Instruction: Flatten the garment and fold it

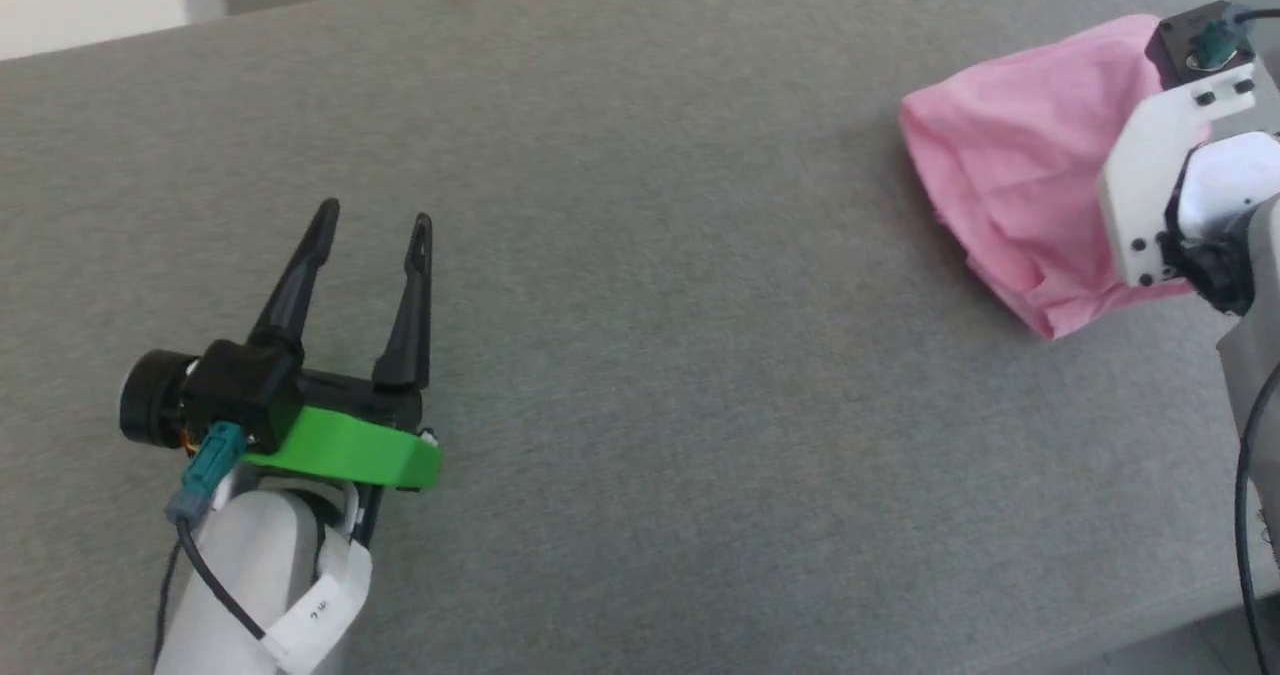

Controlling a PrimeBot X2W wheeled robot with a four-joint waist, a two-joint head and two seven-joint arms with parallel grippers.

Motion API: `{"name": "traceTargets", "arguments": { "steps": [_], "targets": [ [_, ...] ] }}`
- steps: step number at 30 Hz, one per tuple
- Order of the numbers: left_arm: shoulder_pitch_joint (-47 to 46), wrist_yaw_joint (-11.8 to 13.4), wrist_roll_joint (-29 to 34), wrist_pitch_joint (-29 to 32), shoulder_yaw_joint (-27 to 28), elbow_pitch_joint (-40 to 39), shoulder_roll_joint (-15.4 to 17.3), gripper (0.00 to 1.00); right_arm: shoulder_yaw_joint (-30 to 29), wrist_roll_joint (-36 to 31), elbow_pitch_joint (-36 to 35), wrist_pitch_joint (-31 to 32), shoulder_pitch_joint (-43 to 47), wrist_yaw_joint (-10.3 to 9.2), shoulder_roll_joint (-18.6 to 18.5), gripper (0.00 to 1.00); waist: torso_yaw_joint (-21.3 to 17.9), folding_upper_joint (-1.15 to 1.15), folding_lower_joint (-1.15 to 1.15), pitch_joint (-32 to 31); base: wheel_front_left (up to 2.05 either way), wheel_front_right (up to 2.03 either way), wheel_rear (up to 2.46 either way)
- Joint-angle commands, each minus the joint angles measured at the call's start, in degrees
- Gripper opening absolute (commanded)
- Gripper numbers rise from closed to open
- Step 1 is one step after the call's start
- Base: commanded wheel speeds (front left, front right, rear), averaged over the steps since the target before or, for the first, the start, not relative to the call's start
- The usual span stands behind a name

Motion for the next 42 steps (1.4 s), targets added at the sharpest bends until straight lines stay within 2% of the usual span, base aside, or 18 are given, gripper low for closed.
{"name": "traceTargets", "arguments": {
  "steps": [1,9,11,12,17,18,19,20,24,29,35,42],
  "targets": [
    [-1.0,-0.2,0.3,-0.2,0.0,-0.3,1.0,1.0,-0.4,-1.4,0.5,-1.2,-1.2,-0.08,-0.3,0.0,-5.5,0.0,-0.01,5.6,0.0,0.0,0.0],
    [-2.4,-0.2,0.6,0.4,-0.3,-1.7,4.3,1.0,-7.5,-11.0,4.1,-10.6,-2.9,-0.08,0.0,0.0,-7.0,0.0,-0.01,9.1,0.0,0.0,0.0],
    [-2.7,-0.2,0.6,0.8,-0.5,-2.1,4.7,1.0,-10.1,-12.9,4.9,-12.7,-3.2,-0.08,0.3,0.0,-6.8,0.0,-0.01,9.5,0.0,0.0,0.0],
    [-2.7,-0.2,0.6,1.2,-1.0,-2.4,5.0,1.0,-14.4,-15.6,7.8,-16.4,-3.6,-0.08,0.7,0.0,-5.8,0.0,-0.01,9.7,0.0,0.0,0.0],
    [-2.2,0.1,0.3,1.2,-1.2,-2.5,5.0,1.0,-19.9,-19.3,10.0,-20.7,-3.8,-0.08,2.4,0.0,-4.2,0.0,-0.01,9.2,0.0,0.0,0.0],
    [-1.9,0.2,0.2,1.2,-1.2,-2.4,5.0,1.0,-21.1,-20.2,10.2,-21.7,-3.7,-0.08,2.7,0.14,-3.9,0.0,-0.01,8.9,0.0,0.0,0.0],
    [-1.7,0.3,0.1,1.1,-1.3,-2.4,4.9,1.0,-21.9,-21.0,10.6,-22.2,-3.7,-0.08,2.9,0.36,-3.7,0.0,-0.01,8.6,0.0,0.0,0.0],
    [-1.4,0.4,0.0,1.1,-1.3,-2.2,4.8,1.0,-22.8,-22.1,11.0,-22.5,-3.5,-0.08,3.0,1.0,-3.4,0.0,-0.01,8.1,0.0,0.0,0.0],
    [-0.4,0.9,-0.5,0.6,-1.3,-1.4,4.0,1.0,-26.6,-25.2,11.2,-24.5,-3.0,-0.08,3.5,1.0,-2.6,0.0,-0.01,5.5,0.0,0.0,0.0],
    [1.1,1.2,-1.7,0.0,-1.4,0.6,1.8,1.0,-28.2,-26.0,10.6,-29.3,-1.4,-0.08,4.7,1.0,-1.4,0.0,-0.01,0.5,0.0,0.0,0.0],
    [2.4,1.0,-3.1,-0.2,-1.4,2.7,-1.5,1.0,-26.8,-20.8,10.8,-35.9,1.4,-0.08,5.7,1.0,0.9,0.0,-0.01,-5.9,0.0,0.0,0.0],
    [4.2,0.7,-3.8,-0.2,-0.2,4.0,-4.9,1.0,-22.8,-10.6,6.8,-45.1,8.0,-0.08,7.6,1.0,5.7,0.0,-0.01,-11.8,0.0,0.0,0.0]
  ]
}}
